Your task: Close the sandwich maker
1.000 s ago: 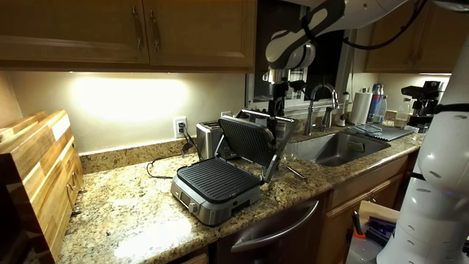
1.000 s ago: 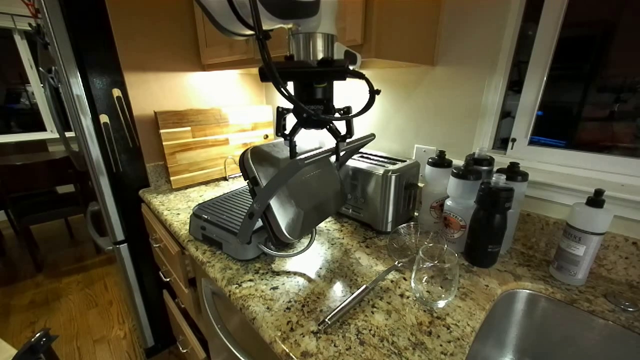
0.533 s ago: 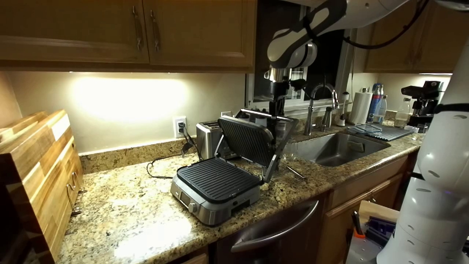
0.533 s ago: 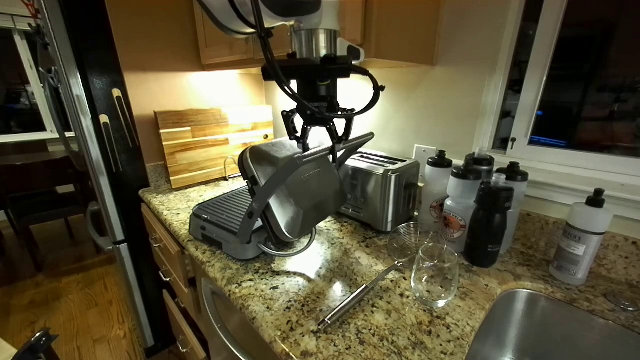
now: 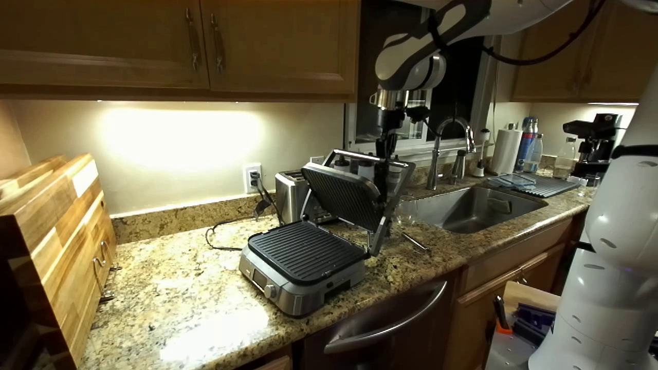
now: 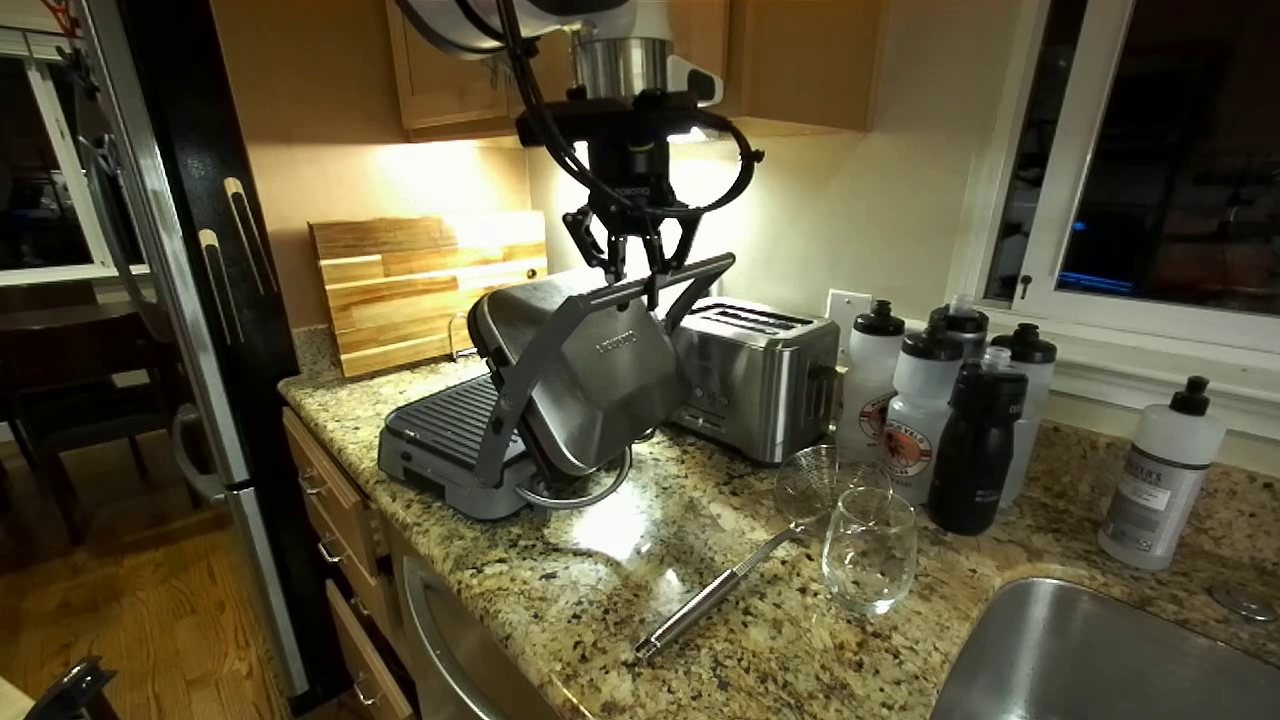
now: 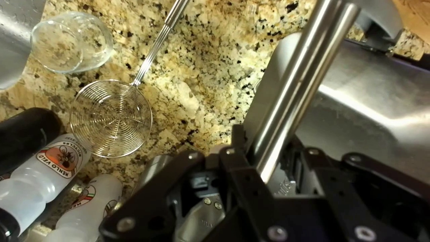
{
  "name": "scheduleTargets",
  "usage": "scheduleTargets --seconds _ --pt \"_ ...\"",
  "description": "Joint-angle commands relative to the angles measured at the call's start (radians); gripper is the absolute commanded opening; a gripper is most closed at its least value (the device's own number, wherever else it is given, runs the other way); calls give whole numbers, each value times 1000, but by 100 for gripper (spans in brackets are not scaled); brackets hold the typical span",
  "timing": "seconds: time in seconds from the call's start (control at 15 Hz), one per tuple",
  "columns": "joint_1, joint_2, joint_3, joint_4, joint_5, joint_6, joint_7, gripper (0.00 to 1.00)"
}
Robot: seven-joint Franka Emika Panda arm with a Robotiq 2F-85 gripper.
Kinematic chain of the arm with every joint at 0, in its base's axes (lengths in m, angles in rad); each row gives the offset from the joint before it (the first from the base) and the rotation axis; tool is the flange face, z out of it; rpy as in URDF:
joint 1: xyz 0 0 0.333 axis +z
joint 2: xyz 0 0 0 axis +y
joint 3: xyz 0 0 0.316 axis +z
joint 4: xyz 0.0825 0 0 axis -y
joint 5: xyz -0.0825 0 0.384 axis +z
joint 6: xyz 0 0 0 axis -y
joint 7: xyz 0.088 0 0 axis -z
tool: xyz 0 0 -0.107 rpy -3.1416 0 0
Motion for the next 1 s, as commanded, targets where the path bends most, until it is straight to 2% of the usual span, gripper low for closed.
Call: scheduleTargets --seconds 0.0,0.27,0.53,0.93 --pt "34 -23 37 -3 27 6 -24 13" --pt "60 -28 63 0 50 9 -52 13" --pt "123 6 119 8 123 6 -120 13" --pt "200 85 210 92 220 -17 -125 13"
